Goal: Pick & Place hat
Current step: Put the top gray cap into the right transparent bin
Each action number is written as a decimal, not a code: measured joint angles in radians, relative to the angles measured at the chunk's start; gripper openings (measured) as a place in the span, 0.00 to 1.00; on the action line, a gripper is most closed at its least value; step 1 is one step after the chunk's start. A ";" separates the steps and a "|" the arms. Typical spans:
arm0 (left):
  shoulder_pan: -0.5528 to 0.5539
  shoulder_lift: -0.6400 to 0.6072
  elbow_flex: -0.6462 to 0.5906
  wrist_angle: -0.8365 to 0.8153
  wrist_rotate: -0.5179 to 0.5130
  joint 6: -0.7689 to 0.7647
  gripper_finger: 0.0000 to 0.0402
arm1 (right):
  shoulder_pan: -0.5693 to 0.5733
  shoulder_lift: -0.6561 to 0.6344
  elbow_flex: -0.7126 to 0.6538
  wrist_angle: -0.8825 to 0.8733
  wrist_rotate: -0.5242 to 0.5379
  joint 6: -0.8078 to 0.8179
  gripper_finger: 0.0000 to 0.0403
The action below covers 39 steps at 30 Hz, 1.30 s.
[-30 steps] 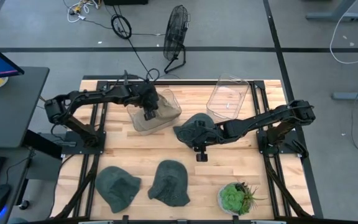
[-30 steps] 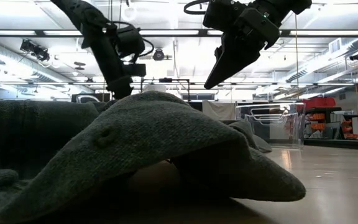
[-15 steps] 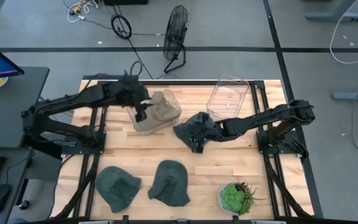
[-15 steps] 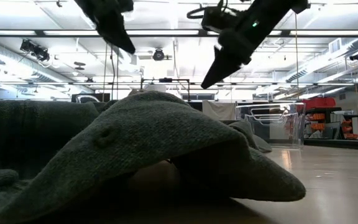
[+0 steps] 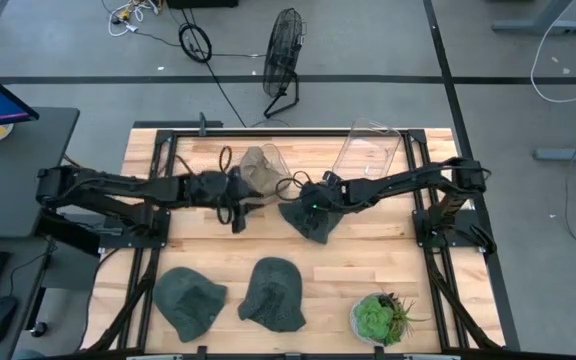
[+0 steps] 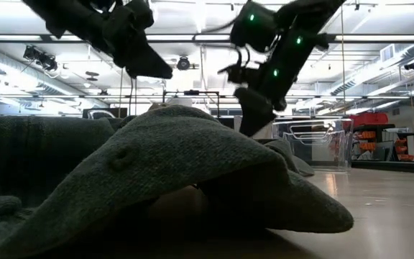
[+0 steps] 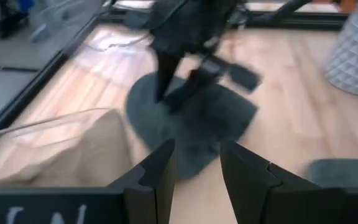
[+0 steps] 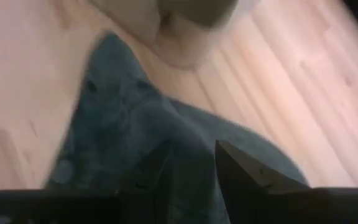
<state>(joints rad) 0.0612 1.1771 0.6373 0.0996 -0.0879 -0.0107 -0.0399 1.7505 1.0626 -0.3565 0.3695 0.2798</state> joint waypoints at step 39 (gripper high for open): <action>-0.086 0.068 -0.062 0.094 -0.048 -0.003 0.33 | 0.081 -0.412 0.275 -0.936 0.349 -0.476 0.00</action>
<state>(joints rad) -0.0250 1.2453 0.5751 0.1941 -0.1360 -0.0142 0.0412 1.3381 1.3372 -1.2923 0.7181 -0.1967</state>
